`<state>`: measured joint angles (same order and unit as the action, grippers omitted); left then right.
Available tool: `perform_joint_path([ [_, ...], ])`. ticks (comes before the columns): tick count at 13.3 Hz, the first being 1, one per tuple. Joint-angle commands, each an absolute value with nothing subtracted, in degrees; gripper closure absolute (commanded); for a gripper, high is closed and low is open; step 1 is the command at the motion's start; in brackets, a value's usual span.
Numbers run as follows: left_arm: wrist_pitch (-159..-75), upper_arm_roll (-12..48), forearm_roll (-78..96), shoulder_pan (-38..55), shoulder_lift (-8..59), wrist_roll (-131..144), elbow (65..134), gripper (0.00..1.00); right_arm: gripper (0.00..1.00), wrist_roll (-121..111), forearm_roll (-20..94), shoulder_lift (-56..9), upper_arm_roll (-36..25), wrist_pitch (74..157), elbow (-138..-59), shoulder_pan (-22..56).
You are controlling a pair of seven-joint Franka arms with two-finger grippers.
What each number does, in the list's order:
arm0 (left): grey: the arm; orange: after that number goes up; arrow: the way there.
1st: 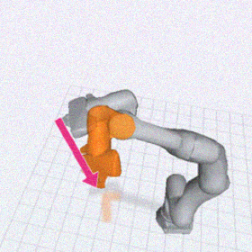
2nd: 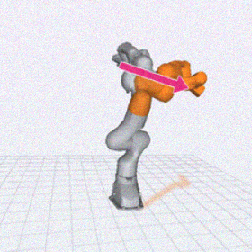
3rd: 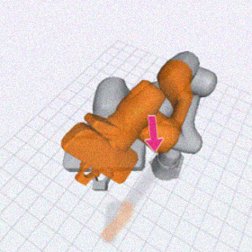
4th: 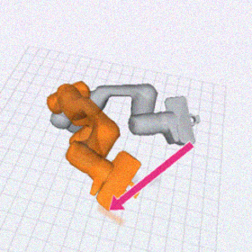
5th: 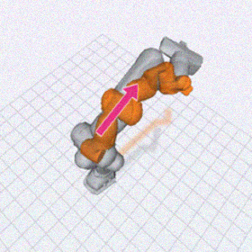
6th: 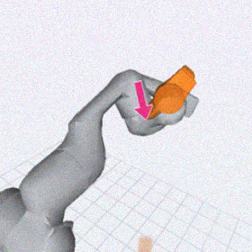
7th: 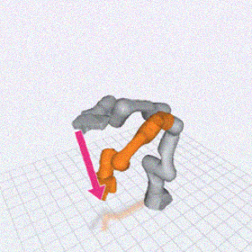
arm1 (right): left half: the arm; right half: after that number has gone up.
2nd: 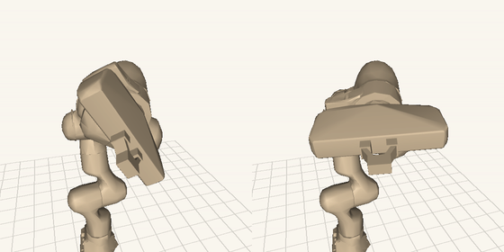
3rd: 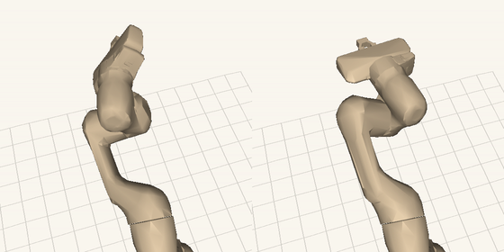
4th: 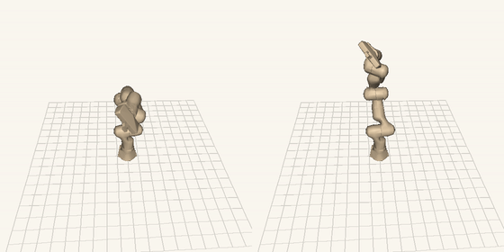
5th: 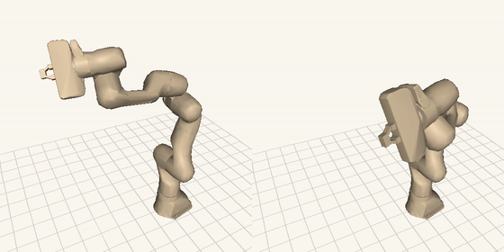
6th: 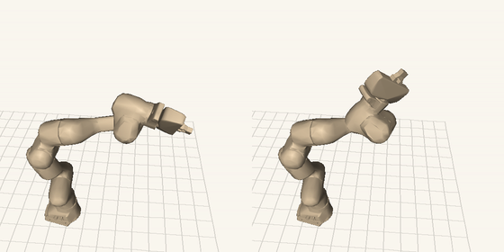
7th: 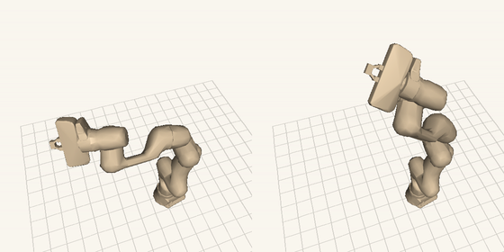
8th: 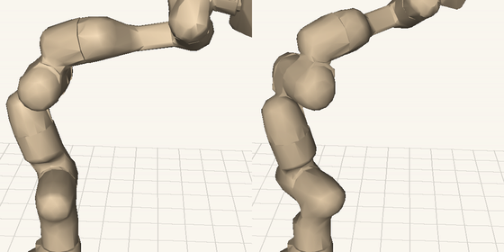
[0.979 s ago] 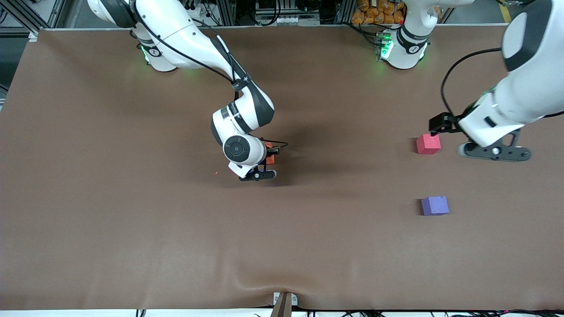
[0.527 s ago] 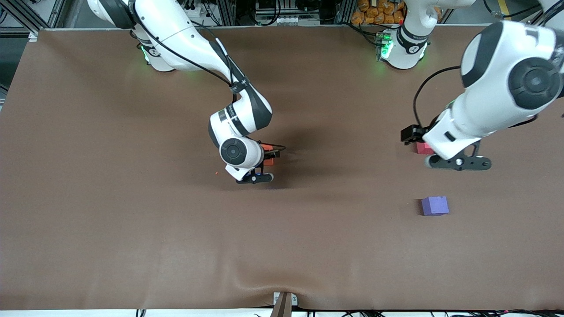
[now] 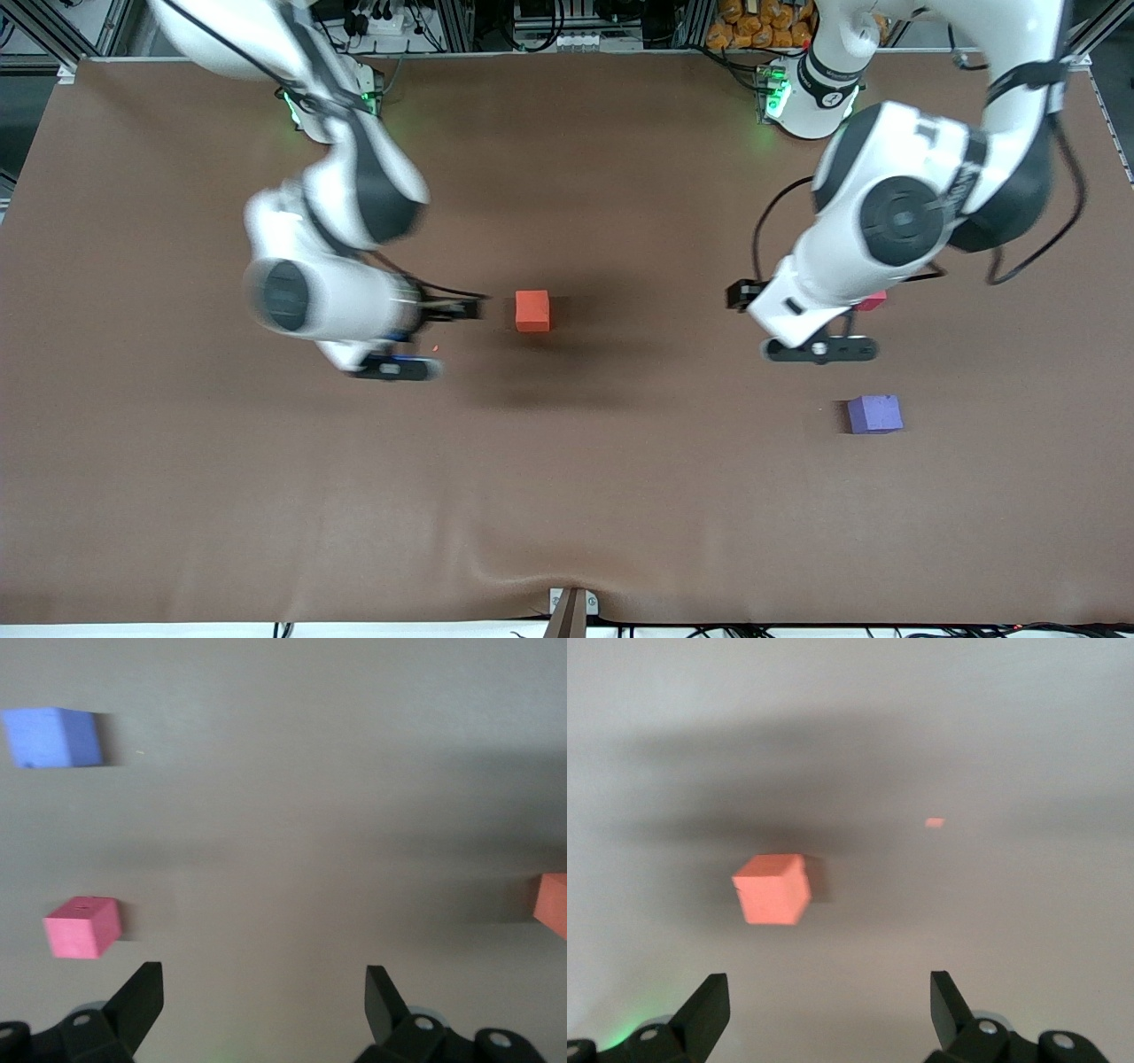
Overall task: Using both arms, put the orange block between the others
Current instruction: 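Grasp the orange cube with the left gripper while the right gripper withdraws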
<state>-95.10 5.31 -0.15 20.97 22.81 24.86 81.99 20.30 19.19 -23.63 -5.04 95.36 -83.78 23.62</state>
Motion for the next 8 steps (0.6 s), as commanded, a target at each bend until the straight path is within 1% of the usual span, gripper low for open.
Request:
perform_joint_path([
  [1,-97.63,5.01,1.14,25.65,26.71,29.25,78.84,0.00,0.00,20.04,12.95,-14.62,1.37,90.12,-86.40,12.88],
  [3,-102.28,5.01,2.55,29.43,28.82,35.39,78.66,0.00,0.00,18.21,6.45,-10.92,9.98,85.36,-85.96,1.81],
  [4,-104.48,5.01,2.55,31.27,29.96,37.51,78.66,0.00,0.00,14.45,4.50,-9.51,11.93,83.43,-85.61,-1.64],
  [5,-106.94,5.01,2.55,33.12,31.28,39.70,78.66,0.00,0.00,10.41,3.09,-8.45,11.00,81.49,-85.43,-2.10],
  [6,-109.83,5.01,2.55,34.70,32.86,42.68,78.66,0.00,0.00,8.02,2.21,-7.83,7.51,80.78,-85.34,-1.59],
  [8,-114.33,4.57,2.11,38.30,36.11,46.13,78.66,0.00,0.00,2.67,2.20,-7.12,-1.36,80.77,-84.90,1.74],
])
